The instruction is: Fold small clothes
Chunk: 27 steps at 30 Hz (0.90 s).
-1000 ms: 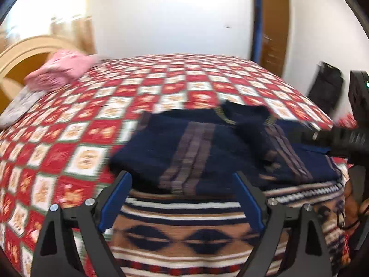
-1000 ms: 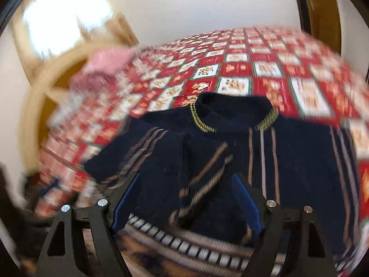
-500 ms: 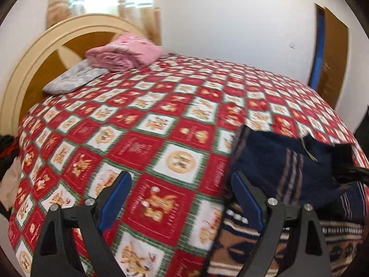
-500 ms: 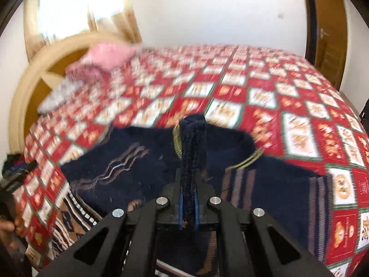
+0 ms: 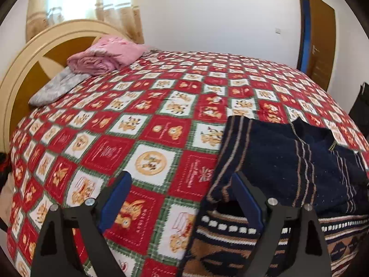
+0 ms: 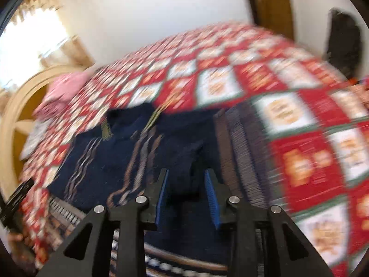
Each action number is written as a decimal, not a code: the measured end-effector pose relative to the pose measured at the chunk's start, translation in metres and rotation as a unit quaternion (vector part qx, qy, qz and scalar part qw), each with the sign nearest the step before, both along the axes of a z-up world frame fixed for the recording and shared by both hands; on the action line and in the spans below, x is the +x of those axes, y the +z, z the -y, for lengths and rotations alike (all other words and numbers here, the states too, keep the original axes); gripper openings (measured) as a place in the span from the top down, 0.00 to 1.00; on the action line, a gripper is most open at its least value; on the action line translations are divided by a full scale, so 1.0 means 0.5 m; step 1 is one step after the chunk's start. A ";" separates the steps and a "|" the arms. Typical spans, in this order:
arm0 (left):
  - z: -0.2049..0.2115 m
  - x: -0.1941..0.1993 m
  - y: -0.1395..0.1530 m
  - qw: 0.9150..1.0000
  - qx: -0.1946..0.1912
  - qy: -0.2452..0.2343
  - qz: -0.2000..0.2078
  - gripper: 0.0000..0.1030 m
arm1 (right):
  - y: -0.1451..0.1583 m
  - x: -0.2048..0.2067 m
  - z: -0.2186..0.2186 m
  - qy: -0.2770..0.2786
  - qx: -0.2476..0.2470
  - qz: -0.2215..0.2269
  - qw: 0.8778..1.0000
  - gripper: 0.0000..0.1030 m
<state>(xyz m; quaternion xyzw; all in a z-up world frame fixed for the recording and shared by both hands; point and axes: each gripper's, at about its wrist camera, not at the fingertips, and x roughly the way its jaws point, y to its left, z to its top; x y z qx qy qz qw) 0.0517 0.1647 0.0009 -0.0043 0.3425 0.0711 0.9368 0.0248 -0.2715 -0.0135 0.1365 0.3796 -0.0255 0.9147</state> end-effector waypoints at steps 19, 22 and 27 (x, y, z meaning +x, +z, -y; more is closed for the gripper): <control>0.090 0.048 -0.098 0.997 0.017 -0.029 -0.075 0.12 | -0.038 0.043 -0.072 0.063 -0.006 0.014 0.998 0.74; 0.087 0.034 -0.084 0.997 -0.009 -0.034 -0.062 0.12 | 0.004 0.011 -0.073 0.065 0.082 0.078 0.991 0.74; 0.100 0.010 -0.058 0.996 -0.047 -0.055 -0.051 0.12 | 0.040 -0.013 -0.121 0.105 0.169 0.100 0.975 0.74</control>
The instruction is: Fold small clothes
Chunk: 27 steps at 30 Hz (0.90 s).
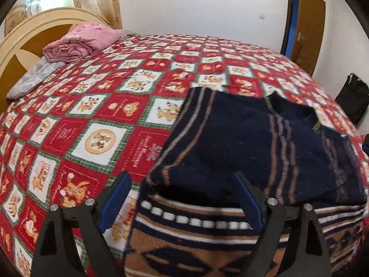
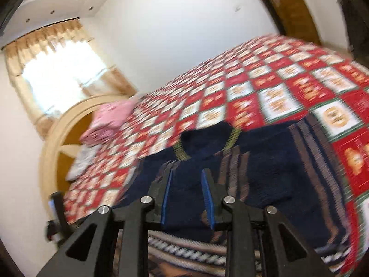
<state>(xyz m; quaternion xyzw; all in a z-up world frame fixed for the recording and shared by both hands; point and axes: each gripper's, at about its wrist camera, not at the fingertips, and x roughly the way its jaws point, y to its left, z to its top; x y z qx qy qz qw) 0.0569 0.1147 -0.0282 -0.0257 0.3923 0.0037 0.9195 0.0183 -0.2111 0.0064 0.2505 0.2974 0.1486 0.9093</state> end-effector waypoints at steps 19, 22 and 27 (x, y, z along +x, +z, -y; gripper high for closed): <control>-0.008 -0.107 0.067 0.998 0.023 -0.055 0.034 0.10 | 0.090 -0.193 0.100 -0.082 -0.319 -0.100 0.939 0.74; -0.007 -0.128 0.066 0.997 0.024 -0.067 0.037 0.10 | 0.117 -0.286 0.172 -0.145 -0.374 -0.133 0.906 0.74; 0.004 -0.172 0.074 0.994 0.023 -0.095 0.044 0.10 | 0.158 -0.454 0.262 -0.215 -0.400 -0.190 0.871 0.74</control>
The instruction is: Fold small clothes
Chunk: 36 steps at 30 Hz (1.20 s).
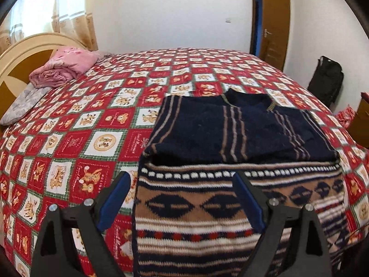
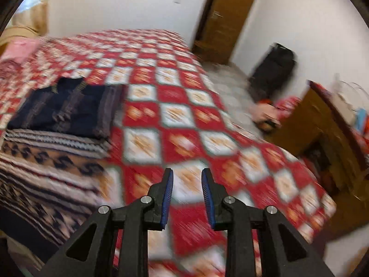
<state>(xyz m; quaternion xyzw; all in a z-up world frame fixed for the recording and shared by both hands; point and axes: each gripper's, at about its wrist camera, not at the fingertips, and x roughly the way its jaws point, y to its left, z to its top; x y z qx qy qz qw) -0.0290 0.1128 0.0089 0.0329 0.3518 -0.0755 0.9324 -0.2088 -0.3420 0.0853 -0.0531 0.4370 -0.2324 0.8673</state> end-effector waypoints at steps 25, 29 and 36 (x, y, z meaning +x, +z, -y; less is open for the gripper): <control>-0.074 -0.180 0.037 0.997 0.005 -0.078 -0.018 0.03 | -0.363 -0.107 -0.209 0.166 0.429 -0.092 0.883 0.74; -0.074 -0.211 -0.026 0.990 0.059 -0.112 -0.068 0.03 | -0.391 -0.103 -0.219 0.153 0.448 -0.110 0.874 0.57; -0.117 -0.242 -0.100 0.983 0.002 -0.108 -0.150 0.03 | -0.408 -0.099 -0.224 0.141 0.457 -0.116 0.871 0.44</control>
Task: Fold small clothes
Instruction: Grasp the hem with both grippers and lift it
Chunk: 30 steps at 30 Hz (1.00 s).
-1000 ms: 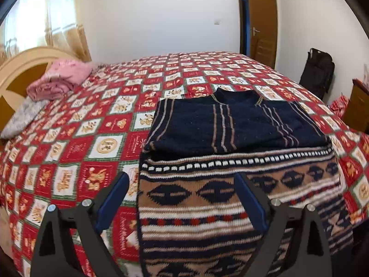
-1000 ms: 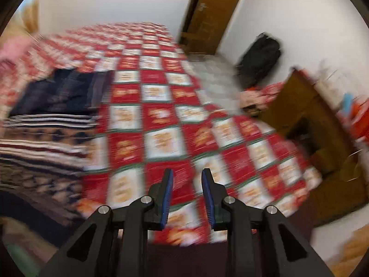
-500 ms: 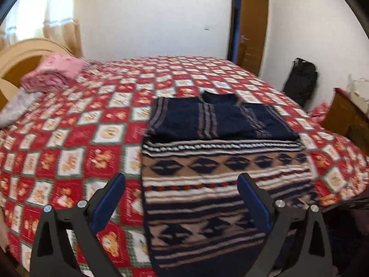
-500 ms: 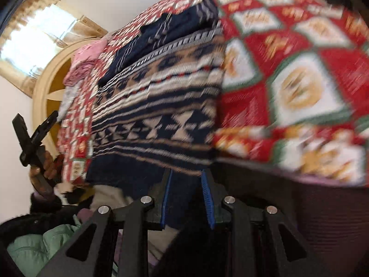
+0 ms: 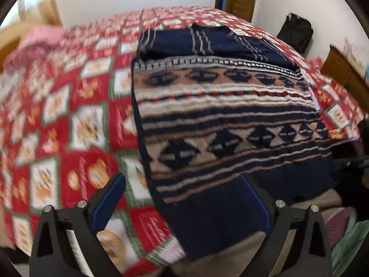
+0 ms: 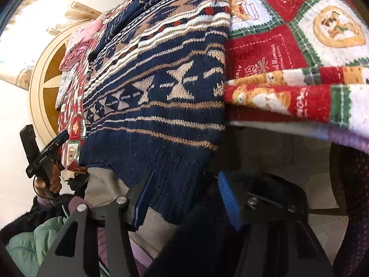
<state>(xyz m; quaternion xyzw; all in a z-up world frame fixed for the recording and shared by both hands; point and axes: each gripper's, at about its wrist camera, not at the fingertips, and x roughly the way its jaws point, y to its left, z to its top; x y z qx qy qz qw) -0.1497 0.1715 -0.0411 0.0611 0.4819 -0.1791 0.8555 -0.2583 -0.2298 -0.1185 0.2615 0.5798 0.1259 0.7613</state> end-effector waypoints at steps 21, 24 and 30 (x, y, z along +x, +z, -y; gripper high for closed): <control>-0.014 -0.031 -0.129 0.980 -0.079 0.013 -0.181 0.30 | -0.014 0.001 -0.045 0.054 -0.005 0.019 0.998 0.76; -0.017 -0.032 -0.136 0.977 -0.086 0.019 -0.193 0.36 | -0.021 0.003 -0.044 0.051 0.000 0.010 0.999 0.76; -0.015 -0.034 -0.133 0.975 -0.093 0.020 -0.199 0.54 | 0.014 -0.005 -0.057 0.069 -0.029 0.054 0.996 0.92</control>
